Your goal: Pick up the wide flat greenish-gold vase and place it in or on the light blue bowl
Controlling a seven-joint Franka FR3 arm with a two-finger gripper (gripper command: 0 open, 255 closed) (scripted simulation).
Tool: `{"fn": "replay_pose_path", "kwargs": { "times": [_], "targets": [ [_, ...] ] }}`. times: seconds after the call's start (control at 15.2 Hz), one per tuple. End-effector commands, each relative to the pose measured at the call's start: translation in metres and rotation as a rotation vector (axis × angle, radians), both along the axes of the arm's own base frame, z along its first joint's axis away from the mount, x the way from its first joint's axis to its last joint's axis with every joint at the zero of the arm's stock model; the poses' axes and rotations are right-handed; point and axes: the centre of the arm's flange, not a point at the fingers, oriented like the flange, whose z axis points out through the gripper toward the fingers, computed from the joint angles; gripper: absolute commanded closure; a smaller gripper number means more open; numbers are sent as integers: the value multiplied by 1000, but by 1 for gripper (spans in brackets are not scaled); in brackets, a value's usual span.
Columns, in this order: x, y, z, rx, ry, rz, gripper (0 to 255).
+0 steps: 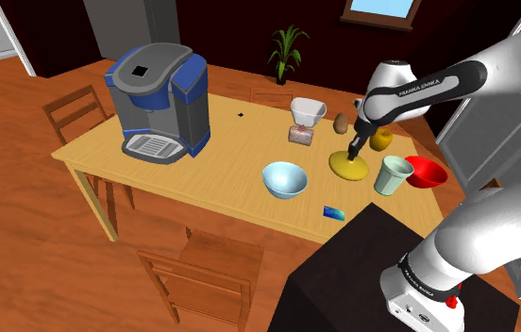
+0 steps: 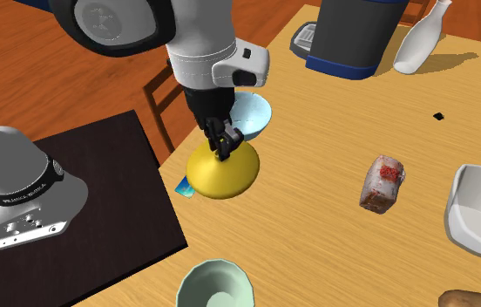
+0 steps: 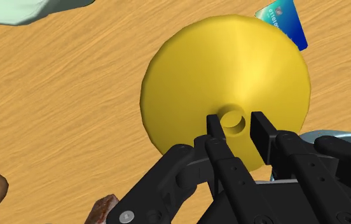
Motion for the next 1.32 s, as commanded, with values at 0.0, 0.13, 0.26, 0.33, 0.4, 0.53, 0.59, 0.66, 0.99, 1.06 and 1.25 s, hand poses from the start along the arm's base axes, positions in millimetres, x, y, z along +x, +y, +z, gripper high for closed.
{"fn": "replay_pose_path", "kwargs": {
  "times": [0.0, 0.13, 0.26, 0.33, 0.4, 0.53, 0.59, 0.66, 0.99, 1.06, 1.25],
  "targets": [
    [1, 0, 11, 0, 0, 0, 255],
    [1, 0, 21, 0, 0, 0, 255],
    [1, 0, 29, 0, 0, 0, 255],
    [8, 10, 32, 0, 0, 0, 255],
    [16, 20, 34, 0, 0, 0, 255],
    [32, 41, 40, 0, 0, 0, 255],
    [39, 51, 42, 0, 0, 0, 255],
    [47, 62, 45, 0, 0, 0, 255],
    [86, 114, 58, 0, 0, 0, 255],
    [93, 124, 61, 0, 0, 0, 255],
    [116, 155, 69, 0, 0, 0, 255]
  ]
}}
